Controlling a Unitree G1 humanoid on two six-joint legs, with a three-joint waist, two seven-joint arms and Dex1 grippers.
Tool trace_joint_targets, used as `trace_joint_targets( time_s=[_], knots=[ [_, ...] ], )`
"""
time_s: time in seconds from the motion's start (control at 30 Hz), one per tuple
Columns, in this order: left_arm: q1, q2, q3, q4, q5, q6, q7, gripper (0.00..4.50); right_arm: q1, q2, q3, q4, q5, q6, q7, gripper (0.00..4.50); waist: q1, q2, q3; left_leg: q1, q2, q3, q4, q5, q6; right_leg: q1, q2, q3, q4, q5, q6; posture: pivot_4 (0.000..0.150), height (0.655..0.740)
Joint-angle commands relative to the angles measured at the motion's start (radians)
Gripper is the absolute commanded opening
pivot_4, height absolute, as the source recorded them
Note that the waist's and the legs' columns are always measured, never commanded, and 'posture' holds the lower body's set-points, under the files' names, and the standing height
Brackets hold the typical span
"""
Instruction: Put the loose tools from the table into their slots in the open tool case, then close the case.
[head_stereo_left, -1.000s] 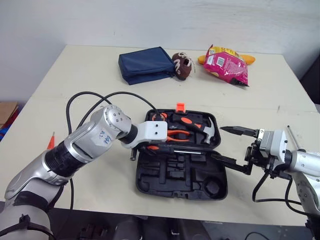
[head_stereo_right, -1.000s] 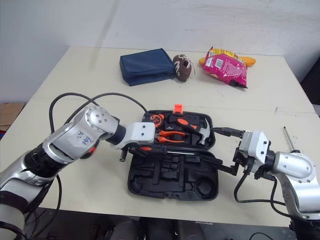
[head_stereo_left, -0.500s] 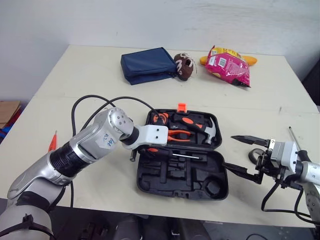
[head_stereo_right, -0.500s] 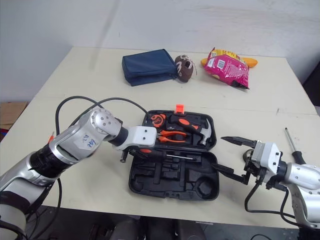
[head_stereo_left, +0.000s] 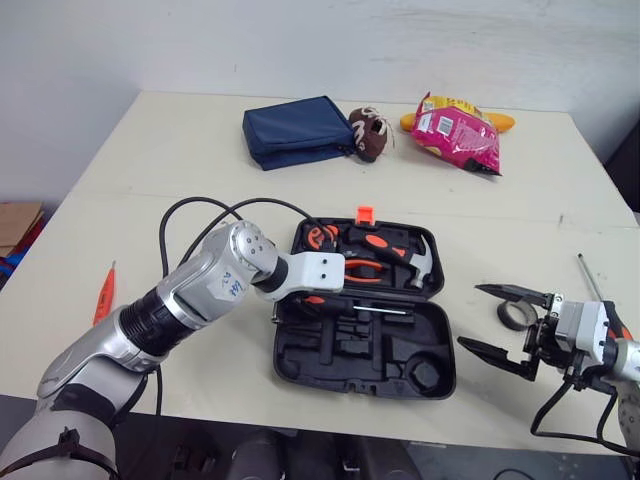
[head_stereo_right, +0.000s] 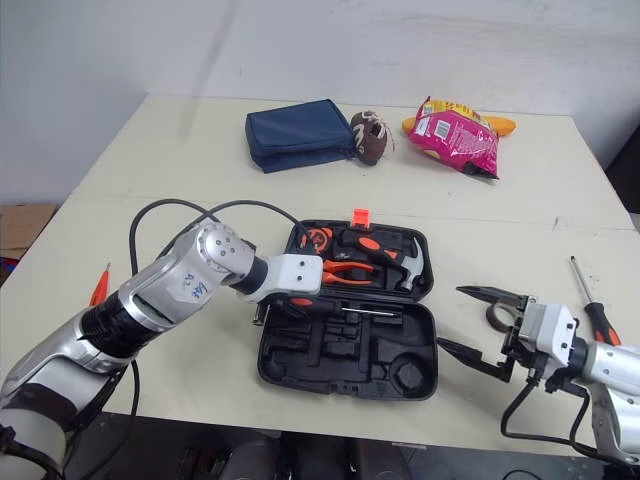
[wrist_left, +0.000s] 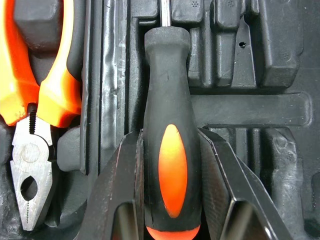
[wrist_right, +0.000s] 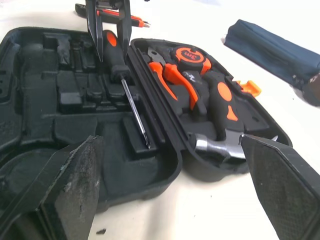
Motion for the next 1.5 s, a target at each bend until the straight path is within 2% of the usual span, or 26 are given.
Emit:
trace_joint_targets(
  time_s=[0.03,0.23,0.27,0.37,0.5,0.6,0.7,0.77,0.83,0.87,1.2,1.5],
  knots=[
    [0.018,-0.009,0.011,-0.001,0.034,-0.019,0.026,1.30,0.007,0.004,-0.015,-0.012,0.009,-0.024,0.006,4.50,0.000,0.000,0.000,0.000,0.000,0.000,0.000,0.000,0.000,0.000,0.000,0.000,0.000,0.000,0.000,0.150,0.7400],
    [0.020,-0.033,0.102,-0.089,-0.020,0.005,0.029,3.96,0.009,0.005,-0.013,-0.041,0.017,-0.012,-0.003,4.50,0.001,0.000,0.000,0.000,0.000,0.000,0.001,0.000,0.000,0.000,0.000,0.000,0.000,0.000,0.000,0.150,0.7400],
    [0.023,-0.027,0.120,-0.110,-0.038,0.012,0.017,4.24,0.010,0.003,-0.013,-0.048,0.019,-0.006,-0.004,4.50,0.001,0.000,0.000,0.000,0.000,0.000,0.001,0.000,0.000,0.000,0.000,0.000,0.000,0.000,0.000,0.150,0.7400],
    [0.047,-0.016,0.194,-0.154,-0.104,0.049,-0.002,4.24,0.016,-0.004,-0.011,-0.067,0.025,0.013,-0.003,4.50,-0.003,0.000,0.000,0.000,0.000,0.000,0.000,0.000,0.000,0.000,0.000,0.000,0.000,0.000,0.000,0.150,0.7400],
    [0.141,-0.029,0.311,-0.111,-0.161,-0.130,0.015,4.24,0.027,-0.001,-0.017,-0.086,0.027,0.029,-0.010,4.50,-0.003,0.000,0.000,0.001,0.000,0.000,0.000,0.000,0.000,0.000,0.000,0.000,0.001,0.000,0.000,0.150,0.7400],
    [0.221,-0.105,0.415,-0.023,-0.217,-0.277,0.057,3.40,0.032,0.001,-0.021,-0.080,0.026,0.028,-0.006,4.50,0.000,0.000,0.000,0.000,0.000,0.000,0.001,0.000,0.000,0.000,0.000,0.000,0.001,0.000,0.000,0.150,0.7400],
    [0.269,-0.148,0.438,0.061,-0.216,-0.409,0.073,2.05,0.033,0.007,-0.023,-0.066,0.025,0.020,-0.003,4.50,0.001,0.000,0.000,-0.001,0.000,-0.001,0.003,-0.001,0.001,0.000,0.000,-0.001,0.001,0.000,0.000,0.150,0.7400],
    [0.297,-0.177,0.420,0.130,-0.166,-0.538,0.115,1.21,0.036,0.012,-0.025,-0.047,0.022,0.006,0.004,4.50,0.001,0.001,0.000,0.000,0.000,0.000,0.003,-0.001,0.001,0.001,0.000,-0.001,0.001,0.000,0.000,0.150,0.7400],
    [0.311,-0.198,0.402,0.168,-0.151,-0.568,0.121,0.29,0.038,0.015,-0.026,-0.037,0.020,-0.002,0.005,4.50,0.000,0.001,0.000,-0.001,0.000,0.000,0.003,-0.002,0.002,0.001,0.000,-0.001,0.000,0.000,0.000,0.150,0.7400],
    [0.316,-0.209,0.392,0.176,-0.155,-0.558,0.115,0.04,0.042,0.017,-0.028,-0.032,0.019,-0.009,0.005,4.50,0.000,0.000,0.000,-0.001,0.000,0.000,0.003,-0.002,0.002,0.001,0.000,0.000,0.000,0.000,0.000,0.150,0.7400],
    [0.312,-0.247,0.319,0.279,-0.089,-0.591,0.113,0.04,0.072,0.020,-0.033,-0.010,0.015,-0.047,0.002,4.50,-0.002,0.001,0.000,0.000,0.001,0.000,0.004,-0.002,0.002,0.001,0.001,0.000,0.001,0.000,0.000,0.150,0.7400],
    [0.273,-0.301,0.227,0.294,-0.031,-0.391,0.139,0.04,0.099,0.020,-0.038,0.004,0.020,-0.071,0.001,4.50,0.002,0.002,-0.002,0.000,0.001,0.000,0.007,-0.005,0.004,0.004,0.000,-0.001,0.000,0.000,0.002,0.150,0.7400]
  ],
)
